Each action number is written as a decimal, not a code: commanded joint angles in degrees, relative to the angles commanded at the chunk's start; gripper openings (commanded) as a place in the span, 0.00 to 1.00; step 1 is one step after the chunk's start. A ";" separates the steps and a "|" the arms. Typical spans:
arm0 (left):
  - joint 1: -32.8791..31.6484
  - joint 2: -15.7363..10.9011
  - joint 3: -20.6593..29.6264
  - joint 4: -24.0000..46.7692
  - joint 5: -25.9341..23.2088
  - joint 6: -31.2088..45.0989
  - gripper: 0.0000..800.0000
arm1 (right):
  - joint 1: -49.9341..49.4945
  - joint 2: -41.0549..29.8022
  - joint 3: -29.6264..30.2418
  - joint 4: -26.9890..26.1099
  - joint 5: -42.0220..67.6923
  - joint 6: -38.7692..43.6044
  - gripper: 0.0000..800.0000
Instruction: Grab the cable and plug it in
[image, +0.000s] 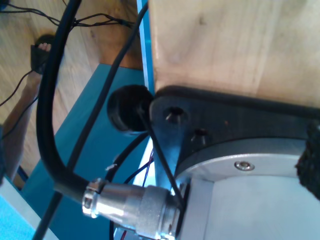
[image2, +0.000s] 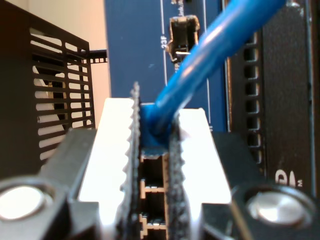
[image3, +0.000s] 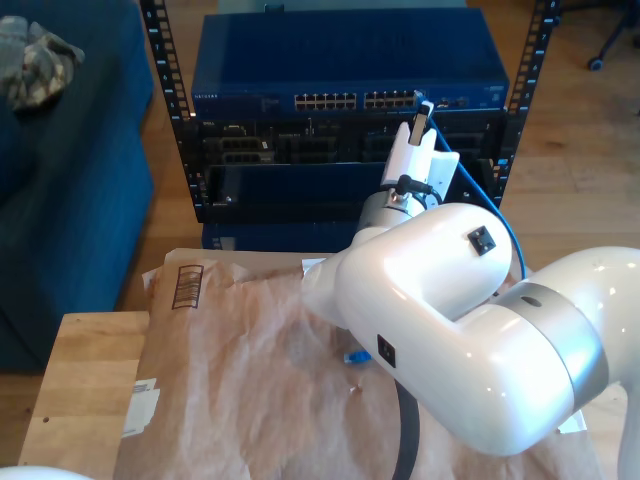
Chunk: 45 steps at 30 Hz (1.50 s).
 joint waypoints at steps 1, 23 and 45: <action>0.00 0.00 0.00 0.00 0.00 0.00 1.00 | 0.00 0.00 0.00 0.09 -0.09 0.00 0.00; 0.00 0.00 0.00 0.00 0.00 0.00 1.00 | 0.44 0.44 -1.49 0.18 0.44 0.00 0.00; 0.00 0.00 0.00 0.09 0.00 0.00 1.00 | 3.87 -29.63 36.13 -0.79 10.64 -0.18 0.49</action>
